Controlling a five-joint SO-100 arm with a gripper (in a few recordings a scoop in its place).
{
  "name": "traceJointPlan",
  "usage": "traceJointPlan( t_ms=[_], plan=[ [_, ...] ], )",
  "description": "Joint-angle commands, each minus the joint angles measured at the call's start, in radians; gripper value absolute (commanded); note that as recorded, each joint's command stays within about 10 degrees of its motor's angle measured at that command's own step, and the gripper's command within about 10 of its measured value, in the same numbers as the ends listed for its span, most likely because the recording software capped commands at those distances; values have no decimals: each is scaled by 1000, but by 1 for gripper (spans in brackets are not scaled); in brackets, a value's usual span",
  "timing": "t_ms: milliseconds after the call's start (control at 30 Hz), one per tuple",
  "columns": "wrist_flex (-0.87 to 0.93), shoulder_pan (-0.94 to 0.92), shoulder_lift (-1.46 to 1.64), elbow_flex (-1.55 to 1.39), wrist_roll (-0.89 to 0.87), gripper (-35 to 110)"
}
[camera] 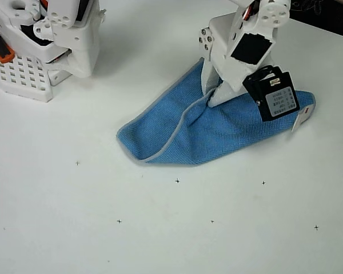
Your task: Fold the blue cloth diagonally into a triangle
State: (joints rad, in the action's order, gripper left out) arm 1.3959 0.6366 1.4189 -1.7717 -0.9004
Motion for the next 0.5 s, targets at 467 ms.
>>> traceJointPlan(
  t_ms=[467],
  plan=[
    [8,26,100,21,49,28]
  ],
)
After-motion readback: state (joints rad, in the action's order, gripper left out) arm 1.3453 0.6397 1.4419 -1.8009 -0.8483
